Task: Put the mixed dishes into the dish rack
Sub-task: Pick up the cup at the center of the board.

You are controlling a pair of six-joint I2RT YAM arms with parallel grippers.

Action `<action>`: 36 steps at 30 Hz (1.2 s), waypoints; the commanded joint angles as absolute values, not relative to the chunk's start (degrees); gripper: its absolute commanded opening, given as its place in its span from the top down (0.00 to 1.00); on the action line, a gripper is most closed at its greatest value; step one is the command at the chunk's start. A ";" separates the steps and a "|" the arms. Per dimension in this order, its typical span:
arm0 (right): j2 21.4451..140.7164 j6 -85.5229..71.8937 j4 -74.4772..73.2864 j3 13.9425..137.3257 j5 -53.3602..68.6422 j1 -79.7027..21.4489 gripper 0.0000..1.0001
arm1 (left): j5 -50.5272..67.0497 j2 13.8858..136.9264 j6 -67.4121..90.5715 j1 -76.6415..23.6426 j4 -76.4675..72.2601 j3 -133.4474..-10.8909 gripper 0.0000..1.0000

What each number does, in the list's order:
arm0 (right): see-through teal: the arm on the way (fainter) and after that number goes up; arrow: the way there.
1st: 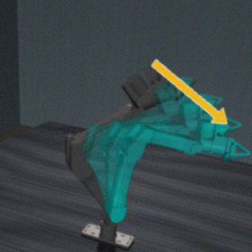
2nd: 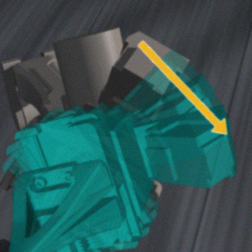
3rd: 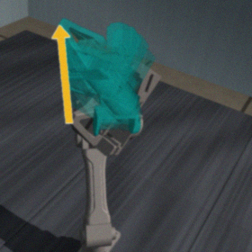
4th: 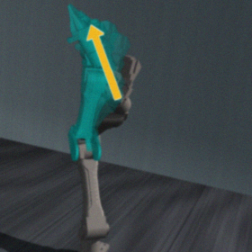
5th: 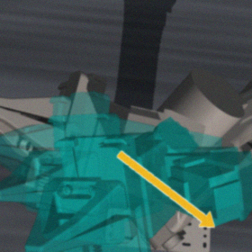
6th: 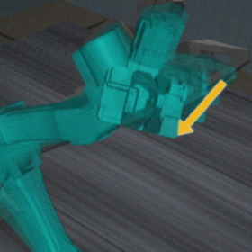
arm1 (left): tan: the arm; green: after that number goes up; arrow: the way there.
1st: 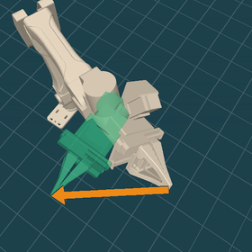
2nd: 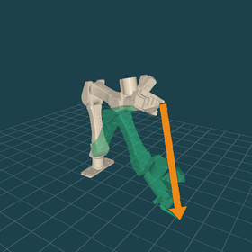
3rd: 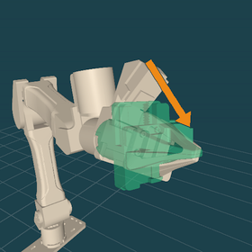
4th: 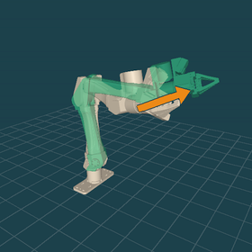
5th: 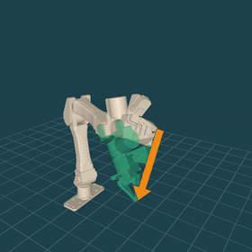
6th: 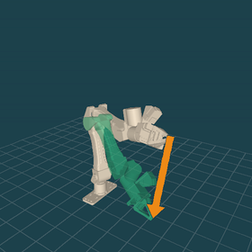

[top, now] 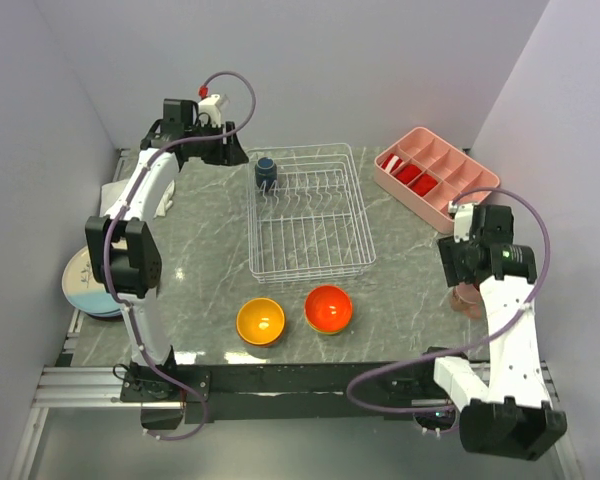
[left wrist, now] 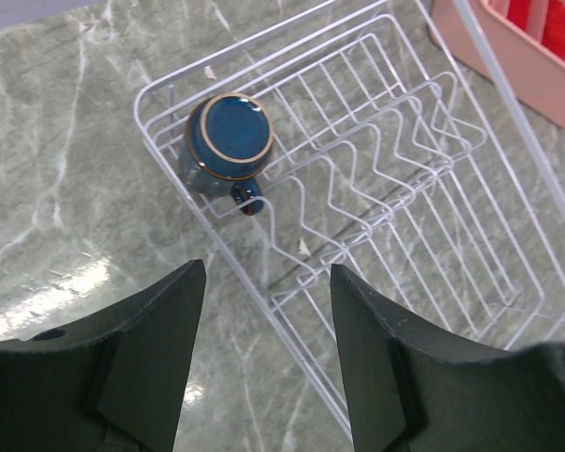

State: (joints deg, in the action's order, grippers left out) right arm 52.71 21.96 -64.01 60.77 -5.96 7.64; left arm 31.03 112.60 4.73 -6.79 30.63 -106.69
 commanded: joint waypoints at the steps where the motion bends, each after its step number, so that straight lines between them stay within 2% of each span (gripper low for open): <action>1: 57.37 22.41 -61.52 62.58 -3.34 10.46 0.33 | 34.45 108.99 7.38 -6.94 28.65 -108.10 0.37; 4: 59.49 21.80 -62.14 62.84 -2.38 10.90 0.36 | 34.89 108.81 7.29 -6.94 28.92 -108.11 0.37; 7: 60.47 21.36 -62.58 62.58 -2.46 11.25 0.44 | 35.16 108.37 7.38 -6.94 28.39 -107.67 0.37; 9: 60.38 21.27 -62.49 63.28 -2.98 11.25 0.53 | 35.33 108.37 7.99 -6.94 27.95 -107.14 0.37; 11: 60.21 21.01 -62.49 64.59 -4.30 11.16 0.70 | 35.68 108.46 8.26 -6.94 27.77 -106.88 0.37; 16: 61.08 20.13 -63.28 64.60 -7.29 11.25 0.82 | 36.38 110.04 8.96 -6.94 27.16 -107.40 0.35; 20: 61.70 19.95 -63.72 65.30 -8.79 11.34 1.00 | 37.35 111.71 10.46 -6.94 26.19 -108.98 0.35; 25: 63.19 20.83 -67.31 70.91 -8.96 11.43 1.00 | 39.72 114.25 12.74 -6.94 24.88 -111.44 0.35; 27: 63.98 20.57 -71.26 77.67 -8.96 11.43 1.00 | 41.22 114.78 14.14 -7.12 24.09 -112.75 0.34; 30: 66.26 20.83 -76.89 89.36 -8.53 10.81 1.00 | 43.32 113.22 14.68 -8.00 21.28 -112.24 0.26; 32: 69.15 21.62 -80.75 97.85 -5.29 10.64 1.00 | 46.04 111.19 15.38 -8.61 13.68 -106.91 0.19; 34: 71.27 21.53 -81.73 102.37 -1.87 9.85 1.00 | 49.29 107.94 20.11 -8.96 7.06 -102.59 0.06; 36: 74.68 19.87 -80.69 107.30 4.37 9.23 1.00 | 53.58 107.84 27.72 -9.05 0.37 -100.28 0.02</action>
